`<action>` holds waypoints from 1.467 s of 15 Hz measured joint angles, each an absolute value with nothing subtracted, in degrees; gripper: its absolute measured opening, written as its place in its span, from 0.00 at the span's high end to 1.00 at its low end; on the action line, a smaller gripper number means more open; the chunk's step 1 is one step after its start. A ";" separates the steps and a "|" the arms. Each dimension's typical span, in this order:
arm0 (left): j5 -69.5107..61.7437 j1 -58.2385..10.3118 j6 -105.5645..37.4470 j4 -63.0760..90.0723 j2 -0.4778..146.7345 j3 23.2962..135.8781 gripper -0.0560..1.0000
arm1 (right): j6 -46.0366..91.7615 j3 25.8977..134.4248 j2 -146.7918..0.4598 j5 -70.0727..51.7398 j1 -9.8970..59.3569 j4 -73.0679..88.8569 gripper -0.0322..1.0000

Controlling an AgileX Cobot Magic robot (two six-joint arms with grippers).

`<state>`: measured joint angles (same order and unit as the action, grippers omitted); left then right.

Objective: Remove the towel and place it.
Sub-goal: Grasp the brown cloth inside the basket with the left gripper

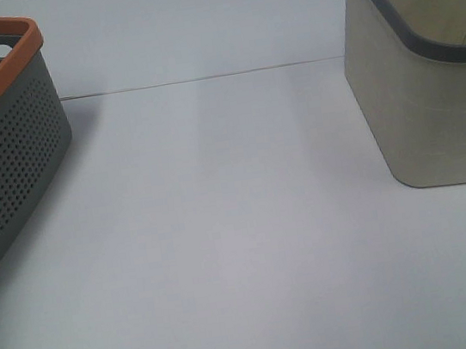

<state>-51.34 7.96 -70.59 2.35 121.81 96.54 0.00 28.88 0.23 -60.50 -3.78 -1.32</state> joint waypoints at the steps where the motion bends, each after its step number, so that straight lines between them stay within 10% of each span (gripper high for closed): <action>1: -51.34 7.96 -70.53 2.35 121.81 96.54 0.44 | 0.00 28.88 0.23 -60.50 -3.78 -1.32 0.39; 8: -51.34 7.68 -66.41 1.20 121.81 96.54 0.87 | 0.00 28.88 0.23 -60.50 -3.78 -1.32 0.39; 22: -55.41 7.28 -60.28 0.92 108.75 96.54 0.95 | 0.00 28.88 0.23 -60.50 -3.78 -1.32 0.39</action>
